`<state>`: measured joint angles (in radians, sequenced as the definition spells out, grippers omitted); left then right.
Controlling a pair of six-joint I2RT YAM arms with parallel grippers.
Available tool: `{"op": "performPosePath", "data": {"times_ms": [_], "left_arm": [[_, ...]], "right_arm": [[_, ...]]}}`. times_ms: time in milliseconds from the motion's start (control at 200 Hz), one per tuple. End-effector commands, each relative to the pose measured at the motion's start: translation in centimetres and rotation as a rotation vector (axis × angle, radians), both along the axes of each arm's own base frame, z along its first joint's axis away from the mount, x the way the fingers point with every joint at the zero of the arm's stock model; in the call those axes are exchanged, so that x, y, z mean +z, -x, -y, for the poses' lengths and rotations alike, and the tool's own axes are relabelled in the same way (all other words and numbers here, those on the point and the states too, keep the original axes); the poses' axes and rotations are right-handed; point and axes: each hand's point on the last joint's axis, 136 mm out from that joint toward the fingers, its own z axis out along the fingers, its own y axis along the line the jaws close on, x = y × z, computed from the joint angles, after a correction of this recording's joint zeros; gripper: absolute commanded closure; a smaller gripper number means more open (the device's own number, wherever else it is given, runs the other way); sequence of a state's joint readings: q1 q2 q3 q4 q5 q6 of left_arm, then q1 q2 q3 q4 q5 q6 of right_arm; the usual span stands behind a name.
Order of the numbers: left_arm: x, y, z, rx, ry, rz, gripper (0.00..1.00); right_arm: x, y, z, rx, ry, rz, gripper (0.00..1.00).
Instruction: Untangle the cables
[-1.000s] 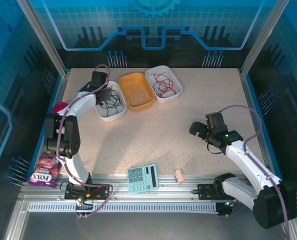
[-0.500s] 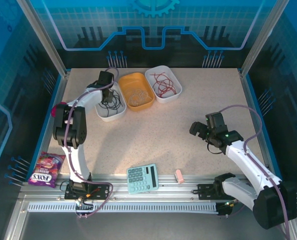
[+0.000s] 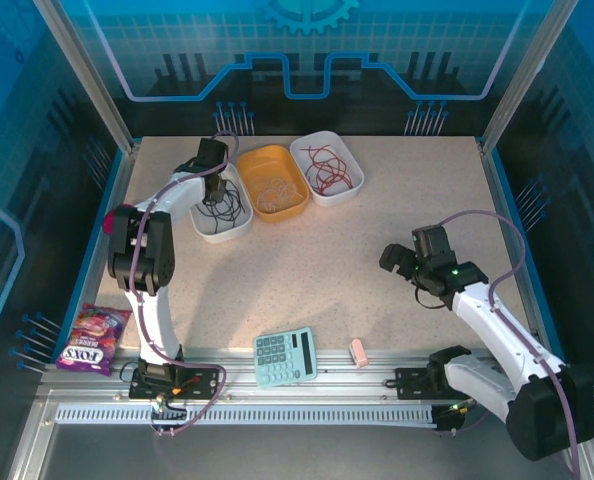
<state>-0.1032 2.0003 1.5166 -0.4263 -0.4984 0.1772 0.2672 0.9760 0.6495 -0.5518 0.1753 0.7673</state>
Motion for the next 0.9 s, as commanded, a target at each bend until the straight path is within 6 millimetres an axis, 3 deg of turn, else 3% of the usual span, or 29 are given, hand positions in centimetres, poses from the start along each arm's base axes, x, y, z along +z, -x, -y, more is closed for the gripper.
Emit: {"op": "performPosePath", "data": {"times_ms": [0, 140, 355, 505, 620, 700, 836, 896], "left_arm": [[4.0, -0.2, -0.1, 0.023, -0.002, 0.080, 0.34], [5.4, -0.1, -0.8, 0.059, -0.019, 0.109, 0.23], [7.8, -0.1, -1.4, 0.098, 0.036, 0.167, 0.21], [8.4, -0.2, -2.3, 0.116, 0.025, 0.165, 0.34], [8.5, -0.5, -2.5, 0.110, 0.037, 0.162, 0.37], [8.3, -0.8, -2.0, 0.090, 0.061, 0.157, 0.54], [6.9, -1.2, -0.3, 0.039, 0.139, 0.126, 0.56], [5.8, -1.2, 0.4, 0.025, 0.175, 0.102, 0.63]], "right_arm": [[0.4, 0.0, 0.4, -0.020, 0.003, 0.006, 0.00], [0.3, 0.0, 0.3, -0.017, 0.000, 0.002, 0.00], [0.1, 0.1, 0.4, -0.020, 0.007, 0.000, 0.00], [0.1, 0.1, 0.4, -0.019, 0.008, 0.002, 0.00], [0.1, 0.1, 0.4, -0.019, 0.008, 0.000, 0.00], [0.0, 0.1, 0.4, -0.019, 0.009, -0.001, 0.00], [0.0, -0.1, 0.2, -0.016, 0.000, 0.001, 0.00], [0.0, -0.2, 0.1, -0.014, -0.004, 0.000, 0.00]]}}
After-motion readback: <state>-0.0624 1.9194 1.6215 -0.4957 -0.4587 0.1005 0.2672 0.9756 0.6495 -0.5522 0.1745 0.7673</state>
